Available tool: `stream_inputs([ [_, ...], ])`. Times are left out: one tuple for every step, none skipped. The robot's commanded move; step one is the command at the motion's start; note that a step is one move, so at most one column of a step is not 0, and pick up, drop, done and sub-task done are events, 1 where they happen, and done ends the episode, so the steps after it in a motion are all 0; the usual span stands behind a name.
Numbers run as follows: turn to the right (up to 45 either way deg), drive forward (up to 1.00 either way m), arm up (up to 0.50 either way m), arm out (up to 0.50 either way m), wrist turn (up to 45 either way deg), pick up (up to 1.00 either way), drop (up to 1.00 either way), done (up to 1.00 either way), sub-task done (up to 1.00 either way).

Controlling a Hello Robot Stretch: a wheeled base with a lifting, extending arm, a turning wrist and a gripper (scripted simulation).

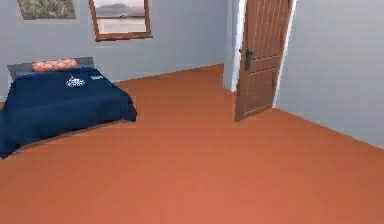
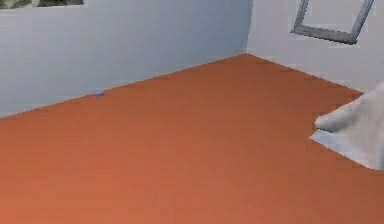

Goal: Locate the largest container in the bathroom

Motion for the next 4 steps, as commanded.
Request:
stream_inputs([
  [0.0, 1.0, 0.0, 0.0, 0.0, 0.0, 0.0, 0.0, 0.0],
  [0.0, 1.0, 0.0, 0.0, 0.0, 0.0, 0.0, 0.0, 0.0],
  [0.0, 1.0, 0.0, 0.0, 0.0, 0.0, 0.0, 0.0, 0.0],
  [45.0, 0.0, 0.0, 0.0, 0.0, 0.0, 0.0, 0.0, 0.0],
])
